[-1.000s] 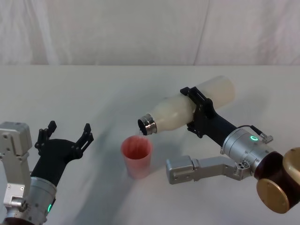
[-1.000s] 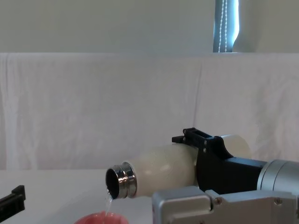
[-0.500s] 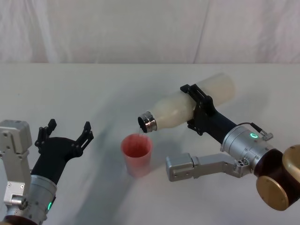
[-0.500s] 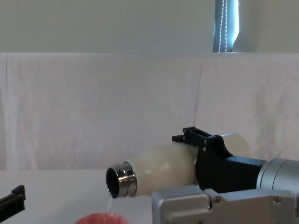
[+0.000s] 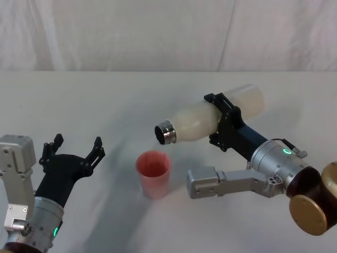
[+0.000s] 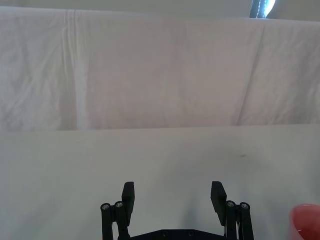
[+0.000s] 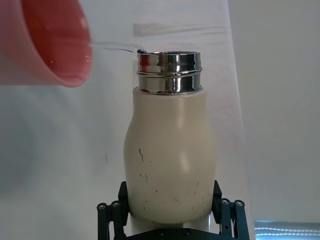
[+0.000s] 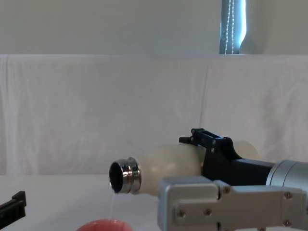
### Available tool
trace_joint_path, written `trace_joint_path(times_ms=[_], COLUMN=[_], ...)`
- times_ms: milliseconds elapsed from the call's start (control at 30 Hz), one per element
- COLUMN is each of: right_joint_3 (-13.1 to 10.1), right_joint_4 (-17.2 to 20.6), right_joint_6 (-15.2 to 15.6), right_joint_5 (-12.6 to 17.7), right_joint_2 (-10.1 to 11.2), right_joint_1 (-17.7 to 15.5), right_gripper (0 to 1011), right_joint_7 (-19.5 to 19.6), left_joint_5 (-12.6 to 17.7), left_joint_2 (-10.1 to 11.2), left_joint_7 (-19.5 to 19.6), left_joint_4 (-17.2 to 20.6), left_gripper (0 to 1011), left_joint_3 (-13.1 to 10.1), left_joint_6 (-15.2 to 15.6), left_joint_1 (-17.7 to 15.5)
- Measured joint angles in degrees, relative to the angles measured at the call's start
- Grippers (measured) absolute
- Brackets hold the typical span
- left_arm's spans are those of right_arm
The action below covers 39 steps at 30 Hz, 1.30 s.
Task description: Grasp the thermos with one hand and pour water into the cup lid.
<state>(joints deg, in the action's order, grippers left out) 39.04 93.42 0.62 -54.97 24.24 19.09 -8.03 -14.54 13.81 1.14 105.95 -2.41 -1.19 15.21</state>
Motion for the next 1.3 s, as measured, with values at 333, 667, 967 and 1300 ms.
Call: trace_joint_path(times_ms=[333,667,967,1300], right_joint_3=[-1.84,-2.28,-2.49,-4.58], right_joint_4=[0.97,1.66,1.92,2.58], right_joint_6=[-0.32,-0.11,0.25,0.56], right_joint_5=[3.48,3.81,3.76,8.13], right_joint_2=[-0.52,-0.62,-1.08,-2.31], right_joint_1=[-1.19,-1.74,-2.07,-3.19], right_gripper=[947,947,947,947], right_joint_7=[-0.65,-0.95,-0.95,-2.16], left_joint_5=[0.00,0.00,0.00,0.00], left_joint_2=[0.00,0.00,0.00,0.00], left_joint_7=[0.00,0.00,0.00,0.00], left_joint_4=[0.00,0.00,0.00,0.00], left_gripper=[1001,1001,1001,1001], left_joint_3=[0.00,0.00,0.00,0.00], left_joint_6=[0.00,0.00,0.00,0.00], left_joint_1=[0.00,0.00,0.00,0.00])
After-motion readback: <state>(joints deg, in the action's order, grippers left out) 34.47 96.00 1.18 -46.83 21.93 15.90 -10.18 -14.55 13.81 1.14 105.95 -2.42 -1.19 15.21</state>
